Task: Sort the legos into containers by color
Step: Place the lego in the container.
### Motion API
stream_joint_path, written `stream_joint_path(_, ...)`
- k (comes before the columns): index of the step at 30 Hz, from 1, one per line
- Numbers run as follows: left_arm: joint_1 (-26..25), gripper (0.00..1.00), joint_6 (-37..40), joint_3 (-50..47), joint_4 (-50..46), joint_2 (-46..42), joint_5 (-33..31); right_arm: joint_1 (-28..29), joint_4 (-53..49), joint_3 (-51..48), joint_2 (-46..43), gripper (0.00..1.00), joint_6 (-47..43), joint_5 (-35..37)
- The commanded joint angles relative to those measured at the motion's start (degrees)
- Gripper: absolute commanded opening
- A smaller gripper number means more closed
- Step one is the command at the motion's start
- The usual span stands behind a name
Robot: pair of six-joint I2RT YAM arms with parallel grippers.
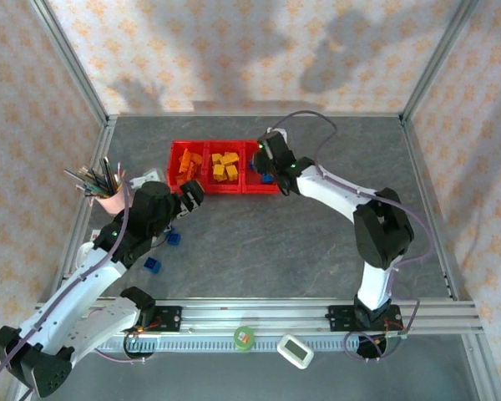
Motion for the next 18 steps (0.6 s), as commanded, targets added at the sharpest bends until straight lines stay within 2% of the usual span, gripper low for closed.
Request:
stream_joint_path(1, 0.21, 1.00, 1.27, -0.36, 3.59, 0.66, 0.69, -0.22, -0.49, 4.51, 4.58, 0.34, -2.52, 2.96)
stream_joint_path(6, 0.25, 1.00, 1.64, 0.04, 3.28, 1.04, 0.15, -0.39, -4.02, 13.58, 12.22, 0.35, -4.02, 6.01)
stream_joint_path(10, 0.20, 1.00, 1.73, 0.27, 2.85, 0.86, -0.73, -0.57, -5.63, 17.49, 15.89, 0.44, -4.54, 7.08)
stream_joint_path(14, 0.20, 1.00, 1.99, 0.30, 3.13, 0.77, -0.82, -0.57, -5.80, 17.84, 15.12, 0.54, -5.15, 6.74)
stream_joint_path(18, 0.26, 1.00, 2.17, 0.69, 3.31, 1.12, -0.83, -0.57, -4.94, 16.25, 12.33, 0.59, -5.71, 5.22)
